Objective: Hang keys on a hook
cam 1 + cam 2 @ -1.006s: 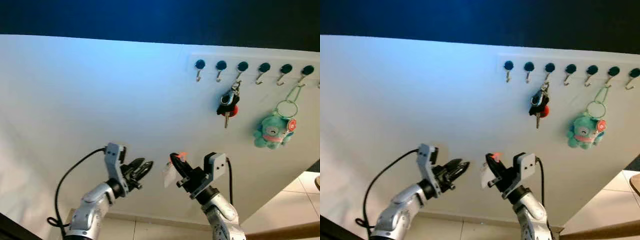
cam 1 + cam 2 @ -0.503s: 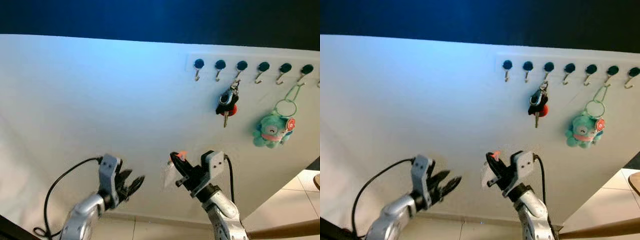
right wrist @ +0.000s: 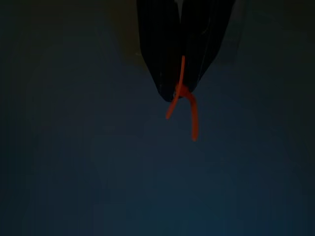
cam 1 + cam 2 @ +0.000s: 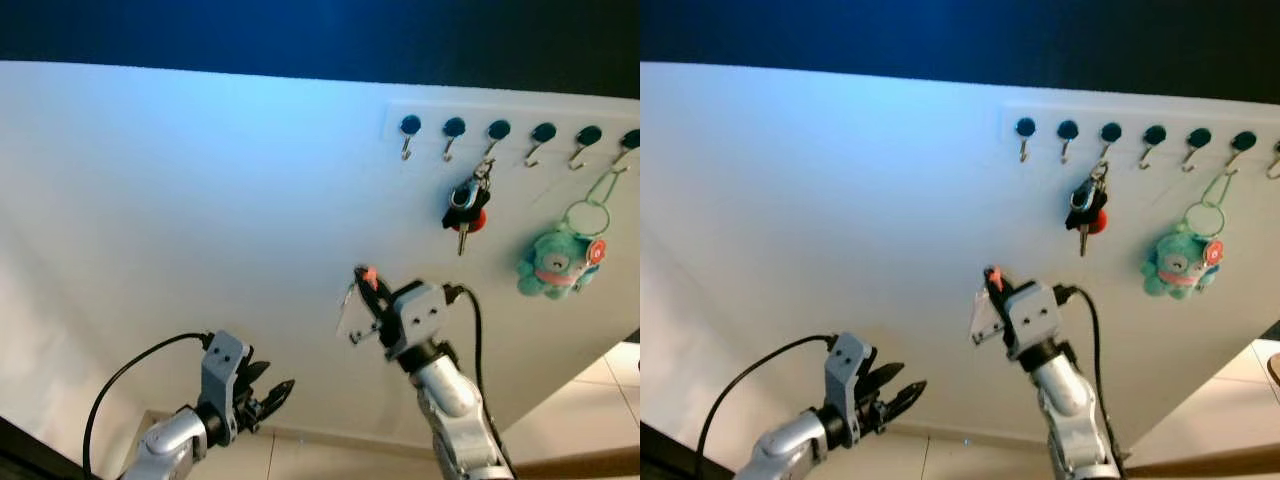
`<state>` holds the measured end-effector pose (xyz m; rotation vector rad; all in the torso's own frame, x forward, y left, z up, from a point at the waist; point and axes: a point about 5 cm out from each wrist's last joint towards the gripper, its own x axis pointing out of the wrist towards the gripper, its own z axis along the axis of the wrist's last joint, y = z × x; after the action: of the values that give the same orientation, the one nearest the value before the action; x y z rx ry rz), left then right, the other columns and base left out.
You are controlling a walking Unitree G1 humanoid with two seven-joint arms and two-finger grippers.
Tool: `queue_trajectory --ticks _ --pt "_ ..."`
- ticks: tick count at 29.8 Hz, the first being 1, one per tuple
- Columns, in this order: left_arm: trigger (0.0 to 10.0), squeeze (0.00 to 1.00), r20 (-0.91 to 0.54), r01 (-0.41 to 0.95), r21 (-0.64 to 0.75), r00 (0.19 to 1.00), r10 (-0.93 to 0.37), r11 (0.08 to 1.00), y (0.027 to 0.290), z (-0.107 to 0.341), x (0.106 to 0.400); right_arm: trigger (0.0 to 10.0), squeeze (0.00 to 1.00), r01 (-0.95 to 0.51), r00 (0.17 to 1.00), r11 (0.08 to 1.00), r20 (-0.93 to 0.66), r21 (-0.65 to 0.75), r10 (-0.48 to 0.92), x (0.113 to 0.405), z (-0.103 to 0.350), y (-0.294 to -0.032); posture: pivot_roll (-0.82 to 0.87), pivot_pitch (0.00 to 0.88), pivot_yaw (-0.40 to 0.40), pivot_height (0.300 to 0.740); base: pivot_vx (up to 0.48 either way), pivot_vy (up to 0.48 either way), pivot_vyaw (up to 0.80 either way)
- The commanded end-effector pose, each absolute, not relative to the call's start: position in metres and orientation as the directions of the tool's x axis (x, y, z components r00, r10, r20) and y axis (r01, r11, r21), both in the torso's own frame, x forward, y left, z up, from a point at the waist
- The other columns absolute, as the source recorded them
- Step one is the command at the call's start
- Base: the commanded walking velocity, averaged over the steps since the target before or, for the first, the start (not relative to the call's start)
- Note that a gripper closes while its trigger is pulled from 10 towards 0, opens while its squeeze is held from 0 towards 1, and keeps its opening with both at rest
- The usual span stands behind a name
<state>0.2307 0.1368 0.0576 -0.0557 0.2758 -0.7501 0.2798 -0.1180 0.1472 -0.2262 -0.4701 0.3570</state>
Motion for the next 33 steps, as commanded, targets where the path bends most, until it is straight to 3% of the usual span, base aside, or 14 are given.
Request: queue_trajectory --ticks 1,4,5,7,8,9,10,12,15,33 --pt "10.0 0.0 -0.203 0.694 -0.146 0.677 -0.708 0.705 0.133 0.062 0.227 0.0 0.0 -0.241 0.819 0.917 0.44 -0.318 0.368 0.279 0.155 -0.119 0.05 0.064 -0.029 0.74 0.0 0.0 0.0" --pt "10.0 0.0 -0.189 0.711 -0.142 0.664 -0.724 0.689 0.131 0.066 0.225 0.0 0.0 -0.217 0.81 0.919 0.464 -0.33 0.358 0.279 0.161 -0.118 0.05 0.061 -0.03 0.74 0.0 0.0 0.0" --pt "10.0 0.0 -0.173 0.73 -0.138 0.648 -0.742 0.669 0.128 0.072 0.224 1.6 0.0 -0.185 0.798 0.923 0.496 -0.337 0.341 0.28 0.171 -0.117 0.05 0.06 -0.031 0.74 0.0 0.0 0.0" --pt "10.0 0.0 -0.157 0.745 -0.14 0.634 -0.757 0.652 0.125 0.078 0.224 2.7 0.0 -0.158 0.79 0.926 0.518 -0.344 0.327 0.281 0.179 -0.116 0.05 0.057 -0.031 0.74 0.0 0.0 0.0" --pt "10.0 0.0 -0.148 0.756 -0.141 0.623 -0.768 0.64 0.123 0.081 0.223 4.6 0.0 -0.14 0.788 0.929 0.53 -0.342 0.314 0.283 0.183 -0.116 0.05 0.056 -0.031 0.74 0.0 0.0 0.0" --pt "10.0 0.0 -0.143 0.763 -0.141 0.615 -0.775 0.631 0.122 0.083 0.223 4.6 0.0 -0.129 0.786 0.932 0.538 -0.34 0.305 0.283 0.186 -0.116 0.05 0.056 -0.031 0.74 0.0 0.0 0.0" --pt "10.0 0.0 -0.14 0.768 -0.141 0.609 -0.781 0.624 0.121 0.085 0.223 5.2 0.0 -0.121 0.784 0.934 0.545 -0.335 0.297 0.284 0.188 -0.116 0.05 0.056 -0.03 0.74 0.0 0.0 0.0" --pt "10.0 0.0 -0.136 0.774 -0.14 0.603 -0.786 0.617 0.119 0.086 0.223 5.2 0.0 -0.112 0.78 0.937 0.556 -0.331 0.289 0.284 0.191 -0.116 0.05 0.056 -0.03 0.74 0.0 0.0 0.0" --pt "10.0 0.0 -0.121 0.791 -0.137 0.584 -0.803 0.596 0.115 0.092 0.222 10.0 0.0 -0.09 0.751 0.938 0.596 -0.334 0.284 0.284 0.203 -0.113 0.05 0.054 -0.025 0.74 0.0 0.0 0.0" --pt "10.0 0.0 -0.064 0.819 -0.147 0.552 -0.831 0.555 0.105 0.111 0.221 10.0 0.0 0.013 0.663 0.898 0.676 -0.439 0.321 0.28 0.232 -0.101 0.05 0.058 -0.031 0.74 0.0 0.0 0.0"
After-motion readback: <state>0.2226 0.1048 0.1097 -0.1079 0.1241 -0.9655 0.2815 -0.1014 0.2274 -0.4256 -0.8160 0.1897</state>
